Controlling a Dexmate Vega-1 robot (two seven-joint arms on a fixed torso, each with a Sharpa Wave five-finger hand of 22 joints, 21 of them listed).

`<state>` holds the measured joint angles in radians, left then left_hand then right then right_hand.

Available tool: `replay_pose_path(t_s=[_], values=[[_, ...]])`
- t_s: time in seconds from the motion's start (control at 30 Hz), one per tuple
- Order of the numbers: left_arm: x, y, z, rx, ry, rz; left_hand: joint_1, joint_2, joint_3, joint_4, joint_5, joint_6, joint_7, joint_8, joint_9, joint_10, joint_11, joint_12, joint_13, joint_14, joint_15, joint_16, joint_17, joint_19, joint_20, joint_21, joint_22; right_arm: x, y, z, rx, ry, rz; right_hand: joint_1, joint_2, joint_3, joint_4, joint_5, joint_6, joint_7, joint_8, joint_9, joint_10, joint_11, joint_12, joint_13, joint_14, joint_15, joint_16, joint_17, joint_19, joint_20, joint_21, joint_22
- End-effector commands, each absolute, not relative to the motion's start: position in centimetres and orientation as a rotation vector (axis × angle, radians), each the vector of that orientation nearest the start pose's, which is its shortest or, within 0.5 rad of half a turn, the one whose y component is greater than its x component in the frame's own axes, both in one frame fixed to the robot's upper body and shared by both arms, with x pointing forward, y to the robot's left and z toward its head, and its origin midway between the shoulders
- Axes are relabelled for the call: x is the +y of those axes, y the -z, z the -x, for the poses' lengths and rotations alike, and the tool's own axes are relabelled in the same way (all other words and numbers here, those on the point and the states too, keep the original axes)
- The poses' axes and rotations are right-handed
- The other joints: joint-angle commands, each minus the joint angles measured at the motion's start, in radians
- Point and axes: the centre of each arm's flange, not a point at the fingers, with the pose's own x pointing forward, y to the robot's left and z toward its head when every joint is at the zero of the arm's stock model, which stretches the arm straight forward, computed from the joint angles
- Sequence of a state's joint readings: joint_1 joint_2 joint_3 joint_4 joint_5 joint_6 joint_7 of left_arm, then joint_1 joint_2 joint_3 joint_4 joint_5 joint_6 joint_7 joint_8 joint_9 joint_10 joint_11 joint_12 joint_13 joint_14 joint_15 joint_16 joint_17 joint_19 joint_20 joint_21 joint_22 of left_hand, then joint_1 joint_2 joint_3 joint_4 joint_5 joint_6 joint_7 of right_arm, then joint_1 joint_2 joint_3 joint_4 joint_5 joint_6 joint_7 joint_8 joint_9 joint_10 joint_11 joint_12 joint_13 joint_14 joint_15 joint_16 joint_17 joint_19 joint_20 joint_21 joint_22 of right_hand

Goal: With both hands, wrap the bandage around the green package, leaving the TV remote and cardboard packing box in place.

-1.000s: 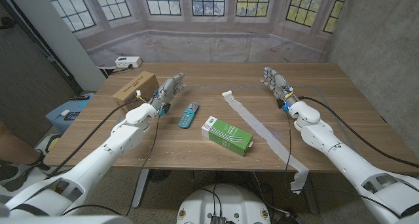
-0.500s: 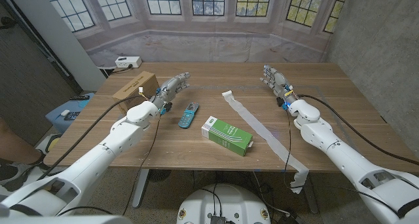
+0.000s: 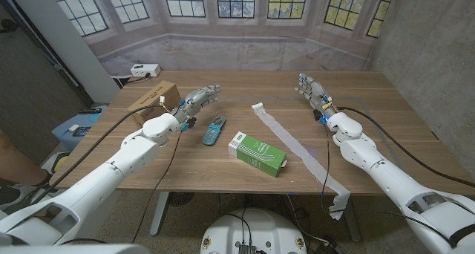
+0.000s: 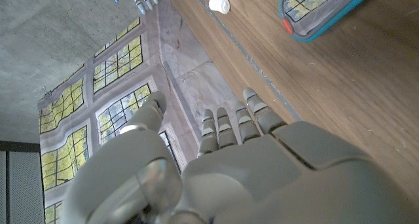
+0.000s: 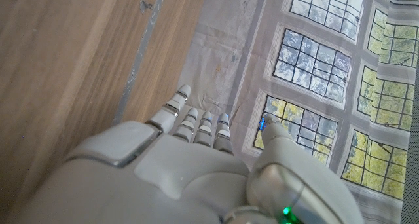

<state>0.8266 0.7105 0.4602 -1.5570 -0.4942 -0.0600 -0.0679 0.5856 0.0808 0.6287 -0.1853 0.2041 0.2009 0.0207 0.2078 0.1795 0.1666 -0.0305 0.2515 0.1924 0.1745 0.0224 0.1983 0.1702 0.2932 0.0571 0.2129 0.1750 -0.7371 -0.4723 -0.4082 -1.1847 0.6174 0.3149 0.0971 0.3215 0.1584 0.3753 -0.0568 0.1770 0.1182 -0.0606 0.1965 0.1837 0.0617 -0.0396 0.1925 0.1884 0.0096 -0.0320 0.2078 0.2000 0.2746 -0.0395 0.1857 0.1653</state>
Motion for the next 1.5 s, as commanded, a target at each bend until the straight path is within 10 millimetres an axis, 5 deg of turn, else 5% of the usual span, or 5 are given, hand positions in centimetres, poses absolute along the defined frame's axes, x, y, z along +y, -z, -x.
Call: replay_pose_path(t_s=[0.03, 0.9, 1.5], values=[[25.5, -0.9, -61.5, -0.484, 0.403, -0.484, 0.013, -0.012, -0.012, 0.003, -0.003, -0.011, 0.012, -0.004, 0.002, 0.007, 0.01, 0.002, 0.004, 0.012, 0.007, 0.001, 0.003, 0.01, 0.004, 0.004, 0.004, -27.6, 0.7, -67.4, -0.616, -0.244, 0.003, 0.01, 0.0, 0.003, -0.007, 0.003, 0.009, 0.0, 0.005, 0.005, 0.002, 0.007, 0.004, 0.004, 0.009, -0.028, 0.004, 0.0, 0.008, -0.044, 0.007, 0.002], [24.3, -5.1, -59.0, -0.473, 0.624, -0.712, 0.054, -0.04, -0.049, 0.012, -0.012, -0.089, 0.031, -0.027, 0.004, -0.073, 0.028, -0.036, 0.017, -0.069, 0.048, -0.023, 0.011, -0.044, 0.021, -0.018, 0.007, -28.2, 0.0, -67.8, -0.636, -0.223, -0.004, 0.03, -0.002, 0.009, -0.031, 0.001, 0.02, 0.012, 0.005, 0.006, 0.009, 0.026, 0.007, 0.004, 0.022, -0.025, 0.005, -0.003, 0.029, -0.041, 0.011, 0.002], [23.9, -7.0, -56.5, -0.496, 0.696, -0.97, 0.123, -0.062, -0.051, -0.003, -0.017, -0.046, 0.01, -0.001, 0.005, -0.049, -0.002, -0.024, 0.02, -0.058, 0.033, -0.01, 0.011, -0.038, 0.025, -0.012, 0.005, -28.8, 0.1, -67.0, -0.646, -0.205, -0.008, 0.034, 0.0, 0.009, -0.036, -0.001, 0.027, 0.017, 0.005, 0.006, 0.012, 0.036, 0.007, 0.005, 0.028, -0.021, 0.007, -0.002, 0.036, -0.039, 0.011, 0.002]])
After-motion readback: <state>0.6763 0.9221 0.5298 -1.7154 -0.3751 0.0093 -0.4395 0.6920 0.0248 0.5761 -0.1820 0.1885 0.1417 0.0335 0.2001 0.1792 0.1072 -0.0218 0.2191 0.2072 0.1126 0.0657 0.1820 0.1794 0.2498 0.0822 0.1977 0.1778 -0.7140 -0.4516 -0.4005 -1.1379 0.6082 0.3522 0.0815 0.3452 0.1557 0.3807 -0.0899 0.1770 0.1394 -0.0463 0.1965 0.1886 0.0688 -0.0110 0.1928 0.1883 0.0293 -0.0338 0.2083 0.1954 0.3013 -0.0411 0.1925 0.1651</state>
